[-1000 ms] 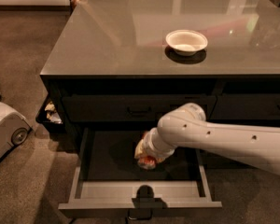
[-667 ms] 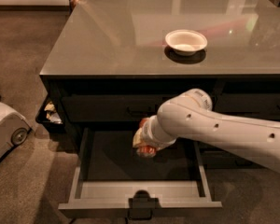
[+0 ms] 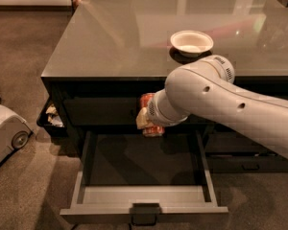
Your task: Pick coke can from middle drawer and place on counter
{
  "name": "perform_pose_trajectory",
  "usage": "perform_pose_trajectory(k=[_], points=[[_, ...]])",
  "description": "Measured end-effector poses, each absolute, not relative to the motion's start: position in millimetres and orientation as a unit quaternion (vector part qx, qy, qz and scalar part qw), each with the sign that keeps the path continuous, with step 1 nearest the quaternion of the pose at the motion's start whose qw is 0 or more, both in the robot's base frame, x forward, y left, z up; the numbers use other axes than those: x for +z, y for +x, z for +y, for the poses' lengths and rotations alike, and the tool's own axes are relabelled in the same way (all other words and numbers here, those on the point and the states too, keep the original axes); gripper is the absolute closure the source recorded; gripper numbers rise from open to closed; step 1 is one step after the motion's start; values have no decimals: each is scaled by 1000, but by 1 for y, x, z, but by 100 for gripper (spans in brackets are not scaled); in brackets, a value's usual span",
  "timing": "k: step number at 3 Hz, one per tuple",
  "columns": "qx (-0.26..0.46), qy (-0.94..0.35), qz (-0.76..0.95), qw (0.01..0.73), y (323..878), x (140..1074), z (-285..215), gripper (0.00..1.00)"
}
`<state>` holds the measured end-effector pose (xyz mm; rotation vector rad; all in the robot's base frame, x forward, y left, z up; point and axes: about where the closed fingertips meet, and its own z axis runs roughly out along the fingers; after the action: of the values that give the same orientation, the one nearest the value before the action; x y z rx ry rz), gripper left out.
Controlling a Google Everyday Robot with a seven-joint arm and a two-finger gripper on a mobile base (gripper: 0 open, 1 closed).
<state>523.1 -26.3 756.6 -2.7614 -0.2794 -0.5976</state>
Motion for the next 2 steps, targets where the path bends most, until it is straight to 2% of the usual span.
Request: perform_pose_trajectory(k=[2], points=[[-228, -955, -118, 150, 536, 774, -25, 100]])
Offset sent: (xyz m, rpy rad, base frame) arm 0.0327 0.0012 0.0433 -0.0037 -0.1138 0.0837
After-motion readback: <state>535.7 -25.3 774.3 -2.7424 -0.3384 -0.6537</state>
